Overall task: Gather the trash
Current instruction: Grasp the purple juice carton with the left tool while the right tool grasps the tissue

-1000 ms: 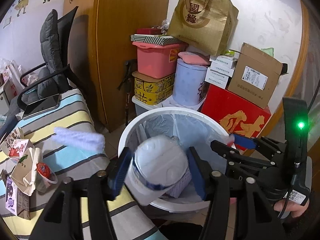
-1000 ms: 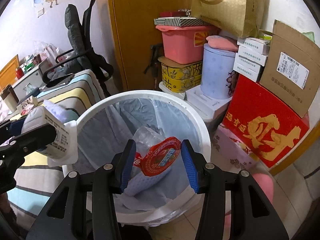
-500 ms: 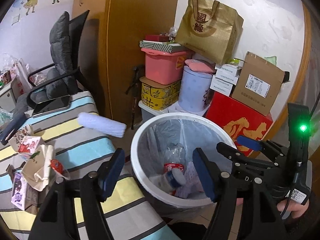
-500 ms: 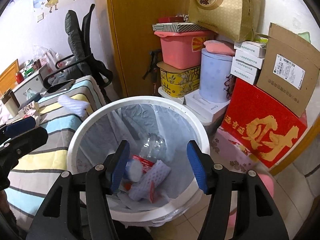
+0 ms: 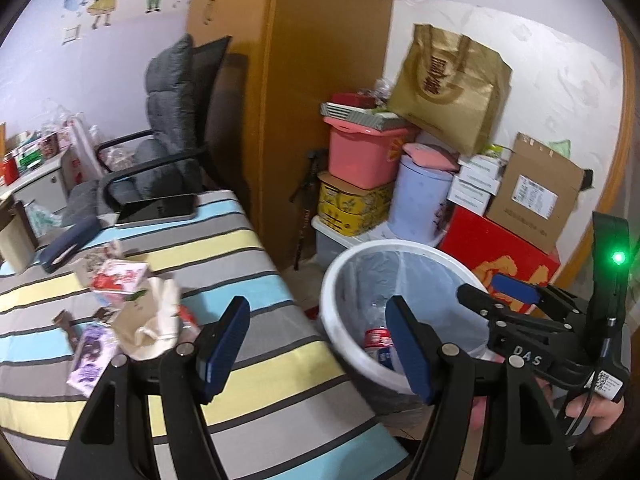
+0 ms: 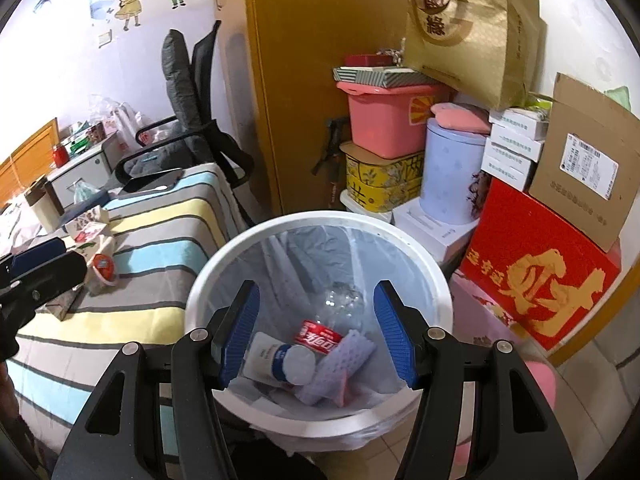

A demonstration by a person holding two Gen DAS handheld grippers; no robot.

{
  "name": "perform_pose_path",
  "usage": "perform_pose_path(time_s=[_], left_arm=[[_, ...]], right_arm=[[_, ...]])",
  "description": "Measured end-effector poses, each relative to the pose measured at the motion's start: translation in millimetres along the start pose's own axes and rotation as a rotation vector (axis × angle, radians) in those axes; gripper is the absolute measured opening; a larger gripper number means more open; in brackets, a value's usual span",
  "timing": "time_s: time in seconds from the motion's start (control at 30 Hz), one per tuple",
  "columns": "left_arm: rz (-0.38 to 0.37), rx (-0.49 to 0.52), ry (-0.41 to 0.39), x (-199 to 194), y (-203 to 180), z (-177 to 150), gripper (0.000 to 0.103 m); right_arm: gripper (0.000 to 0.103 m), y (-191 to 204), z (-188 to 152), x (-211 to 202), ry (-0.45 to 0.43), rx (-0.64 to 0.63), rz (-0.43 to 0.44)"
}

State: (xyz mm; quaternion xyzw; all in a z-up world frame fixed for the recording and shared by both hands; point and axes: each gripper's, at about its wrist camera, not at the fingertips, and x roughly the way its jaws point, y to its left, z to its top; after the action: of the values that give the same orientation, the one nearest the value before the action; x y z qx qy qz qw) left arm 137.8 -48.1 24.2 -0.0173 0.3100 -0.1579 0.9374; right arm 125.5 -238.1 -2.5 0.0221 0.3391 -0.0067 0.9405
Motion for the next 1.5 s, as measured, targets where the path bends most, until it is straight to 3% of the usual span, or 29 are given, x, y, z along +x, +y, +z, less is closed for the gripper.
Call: perform_pose_path(time_s=[0.53,0.93,1.3,1.5], left_arm=[[0.193,-0.113,-0.037,-43.2,78.3,-24.1,0.073],[0.308,-0.177,0.008,-55.6,131.2,-50.7,0.075],[0.296,-0.204,0.088,-34.5,160.1,-66.7,0.077],[0.263,-0.159,0.126,-12.5,162.5,-63.5,0.078]], right_arm=[[0.061,39.5,1.4,0.9,-0.008,-0.05,0.076],[0.061,92.4,0.4,16.0,0.023,-0.123,0.177],[0.061,132.2,4.6,33.4,0.052,-0.188,0.242],[0.061,142.5,7.4,42.9,0.069,-0.199,0.256]])
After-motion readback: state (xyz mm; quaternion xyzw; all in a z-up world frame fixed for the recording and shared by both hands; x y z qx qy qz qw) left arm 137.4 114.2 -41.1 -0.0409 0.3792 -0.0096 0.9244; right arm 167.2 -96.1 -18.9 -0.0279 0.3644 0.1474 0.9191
